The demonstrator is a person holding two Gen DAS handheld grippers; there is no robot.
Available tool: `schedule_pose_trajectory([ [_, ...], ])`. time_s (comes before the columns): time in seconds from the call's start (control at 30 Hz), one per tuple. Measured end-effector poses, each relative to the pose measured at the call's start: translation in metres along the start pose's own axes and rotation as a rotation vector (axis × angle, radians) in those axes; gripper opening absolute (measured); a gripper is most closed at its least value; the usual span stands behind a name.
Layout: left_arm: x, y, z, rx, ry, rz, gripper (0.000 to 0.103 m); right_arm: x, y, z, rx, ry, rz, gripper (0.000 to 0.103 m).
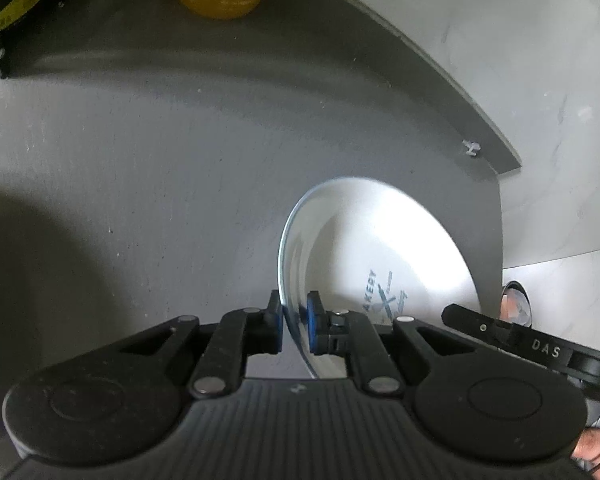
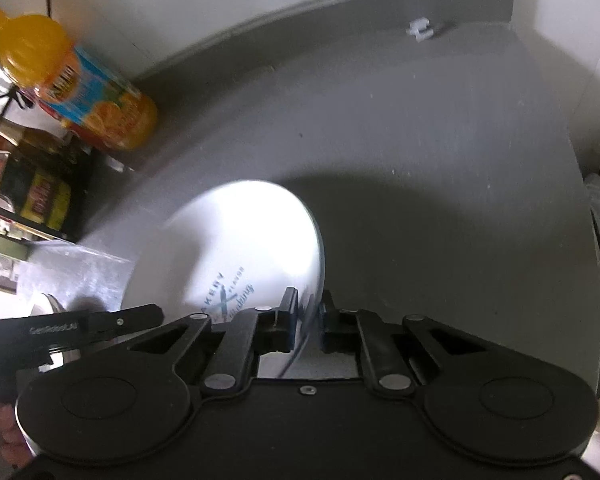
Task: Organize plates and bowls
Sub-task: 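Close both tools on the rim of the 'BAKERY' plate, then lift the 'BAKERY' plate with both tools and carry it over the plate stack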
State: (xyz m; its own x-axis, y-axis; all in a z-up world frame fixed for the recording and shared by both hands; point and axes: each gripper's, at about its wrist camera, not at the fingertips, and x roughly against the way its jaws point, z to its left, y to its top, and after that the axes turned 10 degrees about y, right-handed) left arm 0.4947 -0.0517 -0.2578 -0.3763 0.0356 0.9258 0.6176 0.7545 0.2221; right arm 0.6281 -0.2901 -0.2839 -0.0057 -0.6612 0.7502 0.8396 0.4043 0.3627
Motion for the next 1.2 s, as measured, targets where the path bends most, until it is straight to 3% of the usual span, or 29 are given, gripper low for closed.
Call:
schedule_pose_trajectory([
  [0.7,0.062,0.008,-0.013,-0.091,-0.060,-0.072,0.010,0.055,-0.009,0.033,0.020,0.004,-0.155,0.010],
  [0.93,0.083,0.013,0.011,-0.095,-0.054,-0.085,0.010,0.053,-0.018,0.058,0.005,0.027,-0.171,0.010],
  [1.2,0.112,0.018,0.068,-0.046,-0.042,-0.107,0.010,0.033,-0.023,0.115,0.058,0.060,-0.161,0.010],
])
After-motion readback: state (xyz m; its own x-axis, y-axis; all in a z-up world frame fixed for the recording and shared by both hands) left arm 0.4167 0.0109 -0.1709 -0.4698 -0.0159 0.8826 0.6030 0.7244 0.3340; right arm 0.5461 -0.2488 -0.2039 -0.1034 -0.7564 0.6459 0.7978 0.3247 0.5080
